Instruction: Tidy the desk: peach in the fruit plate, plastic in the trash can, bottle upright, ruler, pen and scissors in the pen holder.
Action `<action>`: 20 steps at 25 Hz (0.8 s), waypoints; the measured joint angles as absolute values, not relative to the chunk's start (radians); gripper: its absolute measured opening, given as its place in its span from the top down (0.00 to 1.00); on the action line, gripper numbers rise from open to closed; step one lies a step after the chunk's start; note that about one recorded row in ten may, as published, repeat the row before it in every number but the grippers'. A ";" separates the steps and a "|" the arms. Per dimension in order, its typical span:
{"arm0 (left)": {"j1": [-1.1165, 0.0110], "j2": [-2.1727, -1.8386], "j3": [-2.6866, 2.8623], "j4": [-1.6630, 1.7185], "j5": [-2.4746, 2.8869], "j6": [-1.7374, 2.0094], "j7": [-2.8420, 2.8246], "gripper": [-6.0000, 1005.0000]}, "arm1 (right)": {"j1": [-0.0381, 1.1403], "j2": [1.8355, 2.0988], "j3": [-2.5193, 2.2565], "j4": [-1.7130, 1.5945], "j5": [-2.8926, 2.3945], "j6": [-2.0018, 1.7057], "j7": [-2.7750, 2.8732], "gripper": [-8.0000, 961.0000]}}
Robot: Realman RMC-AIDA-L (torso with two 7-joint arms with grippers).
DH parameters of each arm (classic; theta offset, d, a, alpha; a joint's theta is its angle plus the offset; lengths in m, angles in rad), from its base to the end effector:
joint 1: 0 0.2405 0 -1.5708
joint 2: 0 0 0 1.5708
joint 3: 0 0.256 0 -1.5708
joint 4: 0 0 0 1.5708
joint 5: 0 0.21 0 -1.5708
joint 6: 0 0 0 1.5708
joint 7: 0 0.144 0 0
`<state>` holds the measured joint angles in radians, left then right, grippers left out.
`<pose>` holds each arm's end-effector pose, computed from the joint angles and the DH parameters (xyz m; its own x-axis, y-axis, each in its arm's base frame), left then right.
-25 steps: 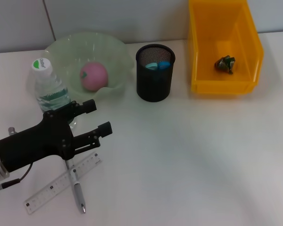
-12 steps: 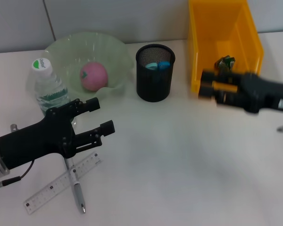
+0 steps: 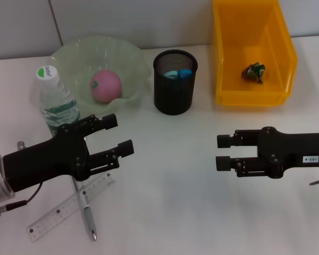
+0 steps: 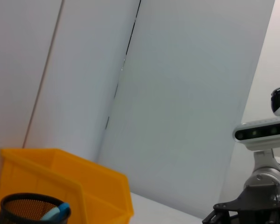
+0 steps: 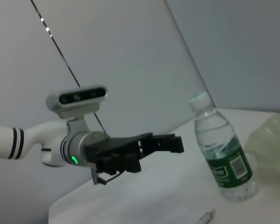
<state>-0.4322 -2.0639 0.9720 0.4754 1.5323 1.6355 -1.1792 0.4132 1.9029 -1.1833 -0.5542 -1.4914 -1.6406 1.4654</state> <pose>-0.2505 0.2927 -0.0204 0.6400 0.2550 0.7248 0.4097 -0.9113 -0.0411 0.2726 0.2948 0.0193 0.6956 -0.4553 -0.5557 -0.4945 -0.8646 0.0893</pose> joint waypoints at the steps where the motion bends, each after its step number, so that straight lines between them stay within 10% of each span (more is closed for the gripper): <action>1: -0.433 -2.064 0.977 0.475 1.532 1.634 -1.179 0.23 | 0.415 1.903 -1.183 -0.553 -1.496 -1.639 1.465 0.28; 20: -0.432 -2.063 0.986 0.477 1.557 1.627 -1.193 0.23 | 0.408 1.905 -1.183 -0.558 -1.551 -1.638 1.465 0.28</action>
